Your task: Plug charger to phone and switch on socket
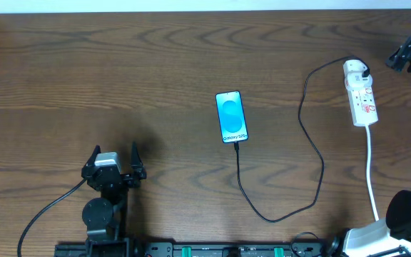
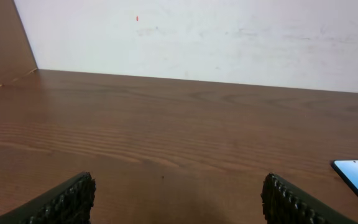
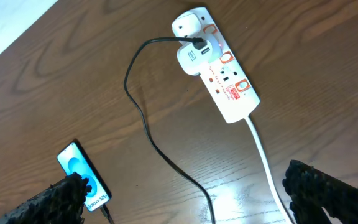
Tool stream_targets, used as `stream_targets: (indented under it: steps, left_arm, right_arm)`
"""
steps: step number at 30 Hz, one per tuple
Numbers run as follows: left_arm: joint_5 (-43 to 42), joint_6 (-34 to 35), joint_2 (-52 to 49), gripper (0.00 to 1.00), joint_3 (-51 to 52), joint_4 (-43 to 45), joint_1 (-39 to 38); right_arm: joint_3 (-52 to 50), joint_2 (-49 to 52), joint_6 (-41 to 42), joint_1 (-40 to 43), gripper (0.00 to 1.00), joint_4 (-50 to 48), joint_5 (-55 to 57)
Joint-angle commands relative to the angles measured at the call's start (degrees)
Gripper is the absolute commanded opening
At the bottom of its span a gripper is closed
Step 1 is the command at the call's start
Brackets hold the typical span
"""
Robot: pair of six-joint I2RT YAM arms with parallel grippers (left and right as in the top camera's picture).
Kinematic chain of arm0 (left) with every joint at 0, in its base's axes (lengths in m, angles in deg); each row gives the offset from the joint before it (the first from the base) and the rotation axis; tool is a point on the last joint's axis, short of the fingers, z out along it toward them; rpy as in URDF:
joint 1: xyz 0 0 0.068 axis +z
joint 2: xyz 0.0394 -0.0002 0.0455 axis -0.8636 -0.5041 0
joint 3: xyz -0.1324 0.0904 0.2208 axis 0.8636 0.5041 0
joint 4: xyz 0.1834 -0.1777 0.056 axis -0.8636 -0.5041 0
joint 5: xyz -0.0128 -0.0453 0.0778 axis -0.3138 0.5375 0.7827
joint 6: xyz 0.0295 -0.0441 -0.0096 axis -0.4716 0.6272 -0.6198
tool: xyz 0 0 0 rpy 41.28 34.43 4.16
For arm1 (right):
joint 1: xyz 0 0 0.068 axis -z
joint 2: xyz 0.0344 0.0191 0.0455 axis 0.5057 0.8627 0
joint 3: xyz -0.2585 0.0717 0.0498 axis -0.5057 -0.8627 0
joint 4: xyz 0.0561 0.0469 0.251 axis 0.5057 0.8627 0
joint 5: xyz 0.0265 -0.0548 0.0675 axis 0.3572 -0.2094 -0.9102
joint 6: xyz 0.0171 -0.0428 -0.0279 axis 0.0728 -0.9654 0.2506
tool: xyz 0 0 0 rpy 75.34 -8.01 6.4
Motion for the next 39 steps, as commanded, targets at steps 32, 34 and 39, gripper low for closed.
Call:
stream_targets:
  steps: [32, 34, 39]
  left_arm:
    - [1.38, 0.04, 0.50, 0.86, 0.66, -2.58, 0.24]
    - [1.38, 0.04, 0.50, 0.86, 0.66, -2.58, 0.24]
    - [1.38, 0.04, 0.50, 0.86, 0.66, -2.58, 0.24]
  right_arm:
    - [-31.43, -13.51, 0.59, -14.38, 0.99, -33.99, 8.20]
    - [-38.18, -16.57, 0.59, -15.37, 0.99, -40.83, 8.17]
    - [-55.71, -25.49, 0.59, -17.38, 0.99, -60.02, 8.20]
